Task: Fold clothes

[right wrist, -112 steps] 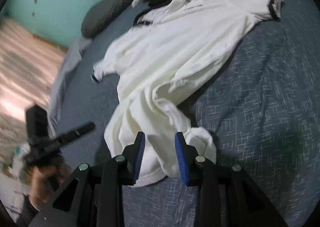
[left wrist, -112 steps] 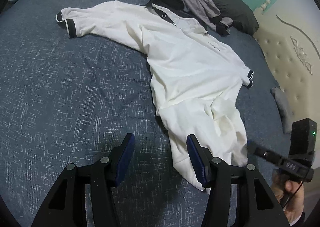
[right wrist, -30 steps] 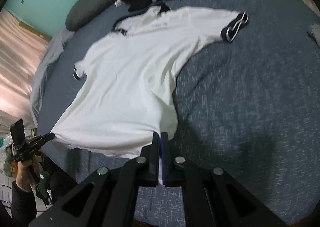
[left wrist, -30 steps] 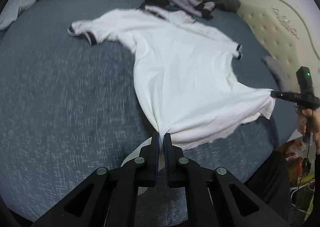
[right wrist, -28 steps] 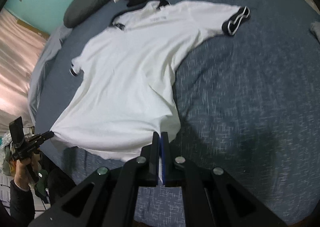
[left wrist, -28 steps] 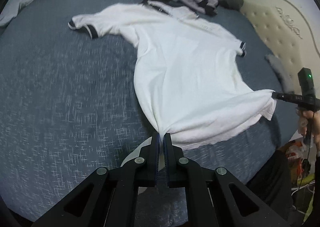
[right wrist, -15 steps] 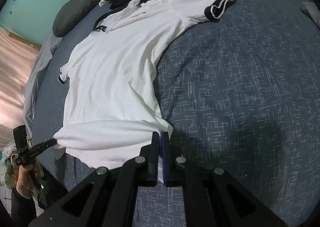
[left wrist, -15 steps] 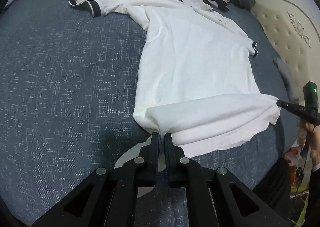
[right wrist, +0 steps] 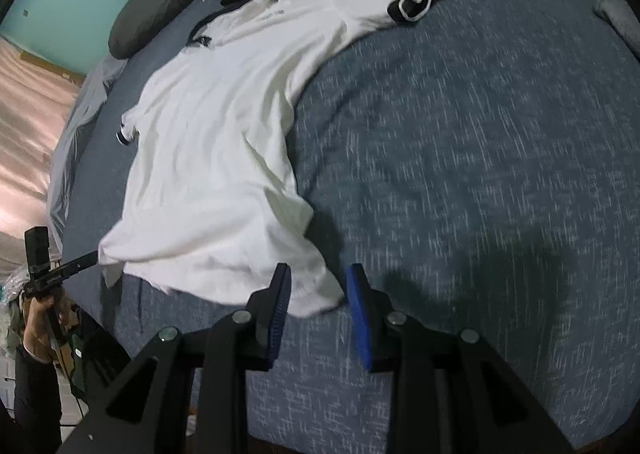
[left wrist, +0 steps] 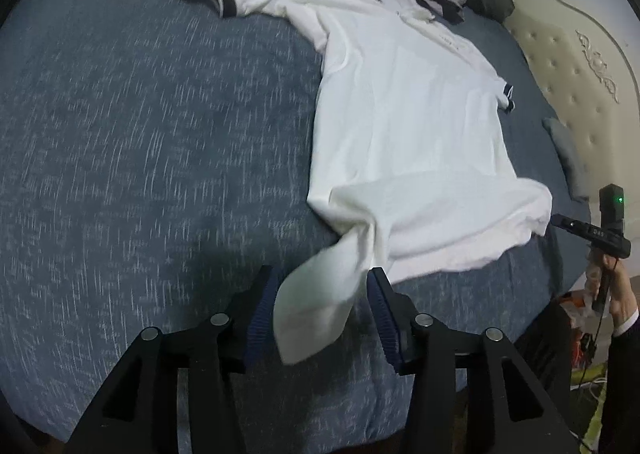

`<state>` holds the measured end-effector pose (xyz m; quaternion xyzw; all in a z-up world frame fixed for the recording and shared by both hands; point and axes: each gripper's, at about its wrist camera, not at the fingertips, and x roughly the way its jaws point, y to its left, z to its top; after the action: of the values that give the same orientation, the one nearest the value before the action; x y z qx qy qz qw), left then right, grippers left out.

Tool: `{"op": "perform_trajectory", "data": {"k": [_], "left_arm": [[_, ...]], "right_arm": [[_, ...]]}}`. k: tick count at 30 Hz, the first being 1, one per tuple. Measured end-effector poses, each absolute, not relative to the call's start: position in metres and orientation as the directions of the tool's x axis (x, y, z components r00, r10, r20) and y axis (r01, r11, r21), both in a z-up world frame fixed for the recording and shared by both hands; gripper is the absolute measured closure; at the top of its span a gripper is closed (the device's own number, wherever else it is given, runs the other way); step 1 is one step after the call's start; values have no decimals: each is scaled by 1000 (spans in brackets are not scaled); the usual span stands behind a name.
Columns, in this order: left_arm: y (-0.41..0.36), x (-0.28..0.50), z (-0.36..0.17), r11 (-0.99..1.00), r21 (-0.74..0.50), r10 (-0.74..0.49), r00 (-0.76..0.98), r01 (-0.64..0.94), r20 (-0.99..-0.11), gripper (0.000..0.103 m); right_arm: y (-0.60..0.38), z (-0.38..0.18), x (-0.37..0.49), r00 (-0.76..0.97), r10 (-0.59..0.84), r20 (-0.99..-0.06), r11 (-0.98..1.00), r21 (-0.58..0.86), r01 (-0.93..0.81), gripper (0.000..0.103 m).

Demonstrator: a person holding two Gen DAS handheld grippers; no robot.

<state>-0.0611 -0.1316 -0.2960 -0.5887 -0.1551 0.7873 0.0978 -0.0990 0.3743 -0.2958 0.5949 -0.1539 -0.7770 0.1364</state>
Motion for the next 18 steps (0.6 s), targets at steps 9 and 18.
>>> {"op": "perform_trajectory", "data": {"k": [9,18], "left_arm": [[-138,-51,-305,-917,-397,370,-273,45,-888,52],[-136,-46,-311,-921,-388,365,-253,46,-896,52]], "right_arm": [[360,-307,-93,-238,-370,-898,-928,367,59,74],[350,-323,-95,-229,-361,-904,-932,360,47,74]]}}
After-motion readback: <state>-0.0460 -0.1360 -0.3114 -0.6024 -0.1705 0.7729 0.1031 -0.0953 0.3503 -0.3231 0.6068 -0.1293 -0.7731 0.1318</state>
